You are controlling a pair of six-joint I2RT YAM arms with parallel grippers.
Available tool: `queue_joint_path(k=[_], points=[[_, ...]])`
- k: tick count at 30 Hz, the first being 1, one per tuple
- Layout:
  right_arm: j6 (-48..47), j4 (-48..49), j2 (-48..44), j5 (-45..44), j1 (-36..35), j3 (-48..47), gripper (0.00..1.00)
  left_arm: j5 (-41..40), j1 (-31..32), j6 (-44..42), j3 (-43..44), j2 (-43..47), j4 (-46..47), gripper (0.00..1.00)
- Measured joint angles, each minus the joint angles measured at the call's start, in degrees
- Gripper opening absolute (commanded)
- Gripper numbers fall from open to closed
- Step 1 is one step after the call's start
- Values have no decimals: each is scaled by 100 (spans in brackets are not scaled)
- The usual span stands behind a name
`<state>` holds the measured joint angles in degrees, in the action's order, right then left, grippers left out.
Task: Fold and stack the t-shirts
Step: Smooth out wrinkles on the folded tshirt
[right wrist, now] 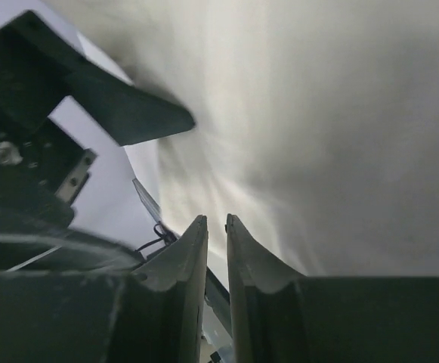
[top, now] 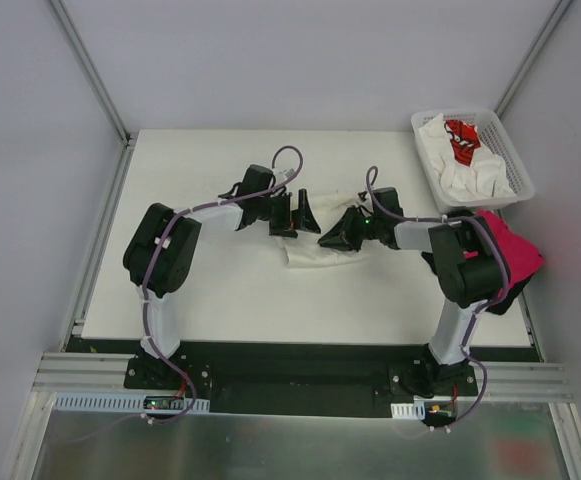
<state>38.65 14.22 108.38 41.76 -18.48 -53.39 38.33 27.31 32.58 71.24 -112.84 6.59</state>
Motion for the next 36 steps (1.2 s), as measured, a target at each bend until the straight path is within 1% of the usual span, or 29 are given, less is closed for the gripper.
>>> queue_joint_path(k=[7, 12, 15, 19, 23, 27, 30, 35, 36], points=[[13, -251, -887, -83, -28, -267, 20, -151, -188, 157, -487, 144, 525, 99], [7, -256, -1062, -142, -289, -372, 20, -291, -286, 365, -822, 203, 922, 99], [13, -243, -881, -160, -544, -372, 19, -422, -332, 426, -1010, 402, 997, 99], [96, -138, -426, -168, -835, -372, 19, -710, -485, 402, -1207, 909, 920, 99], [164, -114, -133, -192, -1043, -372, 19, -935, -748, 278, -1180, 1484, 787, 99], [173, -50, -79, -190, -1158, -391, 19, -1049, -1099, 210, -1071, 1939, 750, 99], [164, -35, 105, -195, -1204, -525, 18, -1126, -1237, 184, -1003, 2120, 752, 99], [162, -74, 525, -282, -1211, -603, 19, -1156, -1224, 175, -999, 2267, 726, 99], [164, -76, 568, -315, -1211, -595, 20, -1161, -1224, 177, -1005, 2277, 723, 99]])
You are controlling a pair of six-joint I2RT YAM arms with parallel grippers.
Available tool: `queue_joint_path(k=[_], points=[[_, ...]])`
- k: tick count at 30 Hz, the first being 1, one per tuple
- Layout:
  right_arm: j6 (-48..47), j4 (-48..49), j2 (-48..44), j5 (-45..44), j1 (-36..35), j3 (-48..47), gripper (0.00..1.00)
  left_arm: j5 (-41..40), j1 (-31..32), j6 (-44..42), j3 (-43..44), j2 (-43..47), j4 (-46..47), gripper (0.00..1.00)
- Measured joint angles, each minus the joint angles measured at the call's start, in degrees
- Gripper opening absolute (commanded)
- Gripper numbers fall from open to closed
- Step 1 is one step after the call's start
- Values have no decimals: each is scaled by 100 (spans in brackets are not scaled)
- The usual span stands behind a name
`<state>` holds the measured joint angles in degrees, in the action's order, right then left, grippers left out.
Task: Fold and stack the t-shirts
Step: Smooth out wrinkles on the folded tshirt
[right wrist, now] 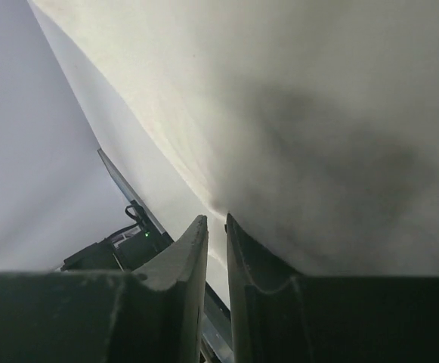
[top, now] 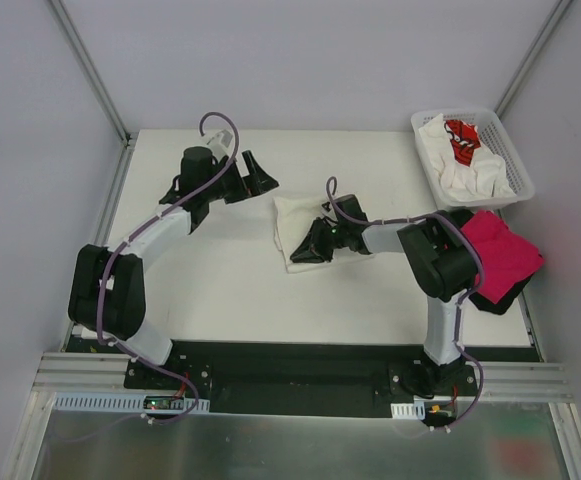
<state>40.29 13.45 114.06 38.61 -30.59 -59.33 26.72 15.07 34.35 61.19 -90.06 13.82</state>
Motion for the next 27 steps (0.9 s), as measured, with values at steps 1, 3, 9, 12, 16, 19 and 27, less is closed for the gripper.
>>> queue_joint_path(k=[1, 3, 9, 12, 16, 19, 27], points=[[0, -2, 13, -37, -2, 22, 22, -13, -2, 2, -22, 20, -2, 99], [7, 4, 13, -76, -2, 37, 26, -24, -2, 17, -92, 92, -11, 99], [175, 243, 238, 39, 24, -46, 26, -22, -2, 138, -407, 660, -35, 99], [387, 490, 345, 181, 52, -79, 29, -15, -2, 197, -509, 1014, -11, 99], [470, 535, 264, 192, 144, -76, 31, 57, -2, 232, -509, 1115, 103, 99], [396, 299, -9, 168, 439, -127, 33, 155, -2, 289, -514, 1038, 111, 99], [-769, -1213, -625, -339, 2120, -1672, 34, 494, 17, 579, -553, 778, 345, 99]])
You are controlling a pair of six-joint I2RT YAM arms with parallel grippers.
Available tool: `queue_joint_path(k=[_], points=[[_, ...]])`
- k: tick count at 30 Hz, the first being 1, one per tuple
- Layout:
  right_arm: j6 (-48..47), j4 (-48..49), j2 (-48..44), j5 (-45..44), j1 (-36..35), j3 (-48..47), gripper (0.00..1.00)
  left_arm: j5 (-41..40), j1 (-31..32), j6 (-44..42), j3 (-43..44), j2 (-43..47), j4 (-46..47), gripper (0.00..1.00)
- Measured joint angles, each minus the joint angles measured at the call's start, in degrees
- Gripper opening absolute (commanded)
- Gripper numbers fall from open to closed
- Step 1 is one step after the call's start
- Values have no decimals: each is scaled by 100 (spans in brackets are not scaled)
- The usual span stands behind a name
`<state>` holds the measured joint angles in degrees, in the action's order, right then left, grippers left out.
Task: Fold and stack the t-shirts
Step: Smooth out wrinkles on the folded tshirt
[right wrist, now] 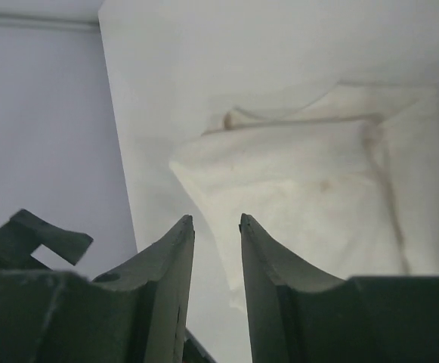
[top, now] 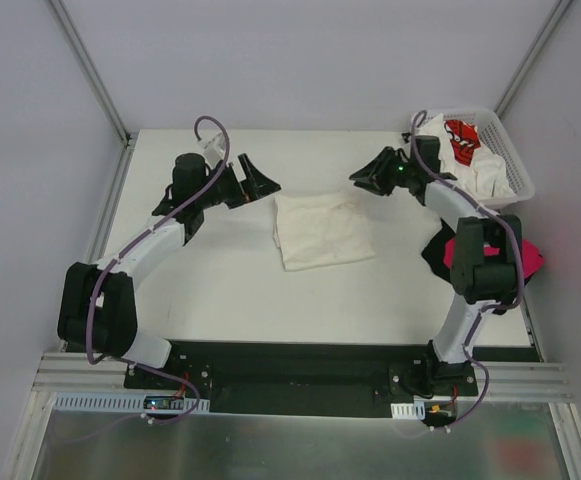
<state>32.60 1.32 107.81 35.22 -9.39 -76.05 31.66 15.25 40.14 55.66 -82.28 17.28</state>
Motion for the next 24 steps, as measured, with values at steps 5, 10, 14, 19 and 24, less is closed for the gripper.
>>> queue_joint_path(k=[5, 10, 14, 19, 24], points=[[-417, -313, -105, -136, 774, -13, 35, 319, 271, 160, 13, -498, 87, 99], [-542, -413, -72, -149, 780, 544, 35, 507, 562, 249, 13, -811, 90, 99], [-540, -367, 168, -116, 686, 789, 35, 597, 605, 286, 55, -894, 92, 99], [-468, -177, 358, -92, 693, 960, 35, 693, 605, 315, 251, -1010, 96, 99], [-387, 33, 361, -92, 734, 1097, 35, 734, 608, 358, 363, -1078, 101, 99]])
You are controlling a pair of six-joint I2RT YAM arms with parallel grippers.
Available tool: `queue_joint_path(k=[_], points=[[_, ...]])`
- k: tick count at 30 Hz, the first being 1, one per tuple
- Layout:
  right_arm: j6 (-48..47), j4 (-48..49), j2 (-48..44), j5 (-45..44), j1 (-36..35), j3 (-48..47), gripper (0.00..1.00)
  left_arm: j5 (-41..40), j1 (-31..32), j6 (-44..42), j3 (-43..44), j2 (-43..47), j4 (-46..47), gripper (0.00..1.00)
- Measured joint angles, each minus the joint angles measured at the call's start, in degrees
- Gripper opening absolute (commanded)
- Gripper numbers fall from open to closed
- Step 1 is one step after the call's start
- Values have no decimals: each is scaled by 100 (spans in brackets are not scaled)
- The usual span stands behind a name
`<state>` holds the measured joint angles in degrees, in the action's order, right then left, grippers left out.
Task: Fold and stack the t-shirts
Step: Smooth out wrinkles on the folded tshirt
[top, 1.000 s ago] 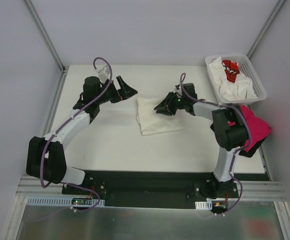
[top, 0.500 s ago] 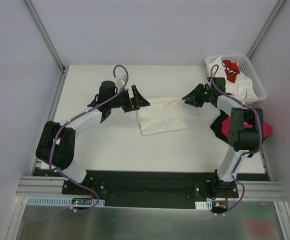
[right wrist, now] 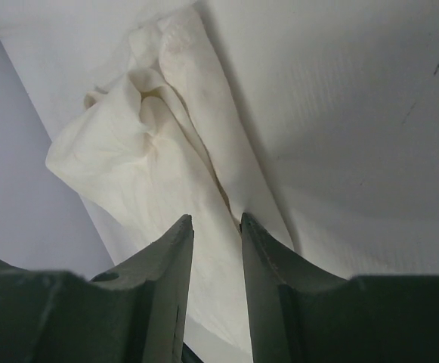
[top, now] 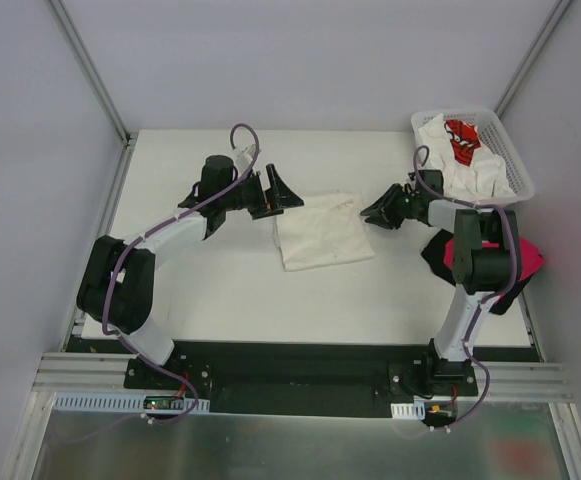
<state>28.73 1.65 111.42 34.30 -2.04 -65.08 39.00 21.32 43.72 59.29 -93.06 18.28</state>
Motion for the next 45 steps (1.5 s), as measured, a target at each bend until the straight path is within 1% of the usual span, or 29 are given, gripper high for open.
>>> queue_joint_path(k=[10, 15, 28, 33, 37, 39, 41, 45], points=[[350, 540, 175, 44, -37, 245, 34, -11, 0, 22, 4, 2, -9, 99], [549, 774, 192, 31, -247, 319, 34, -46, 0, 31, 4, 9, -7, 99], [1049, 1283, 280, -98, -1574, 444, 34, -55, -7, 33, 4, 57, -9, 99], [1137, 1281, 297, -188, -2269, 389, 34, -57, -44, 31, 4, 70, -9, 99], [1128, 1250, 378, -140, -2651, 251, 37, -59, -44, 31, 4, 109, -11, 99], [1104, 1231, 372, -83, -2586, 264, 39, -59, -44, 26, 2, 166, -17, 99], [1082, 1196, 308, -59, -2369, 341, 41, -48, -44, 20, 4, 236, -22, 99], [846, 793, -251, -101, -1532, 669, 42, 33, -44, -24, 70, 264, -85, 99]])
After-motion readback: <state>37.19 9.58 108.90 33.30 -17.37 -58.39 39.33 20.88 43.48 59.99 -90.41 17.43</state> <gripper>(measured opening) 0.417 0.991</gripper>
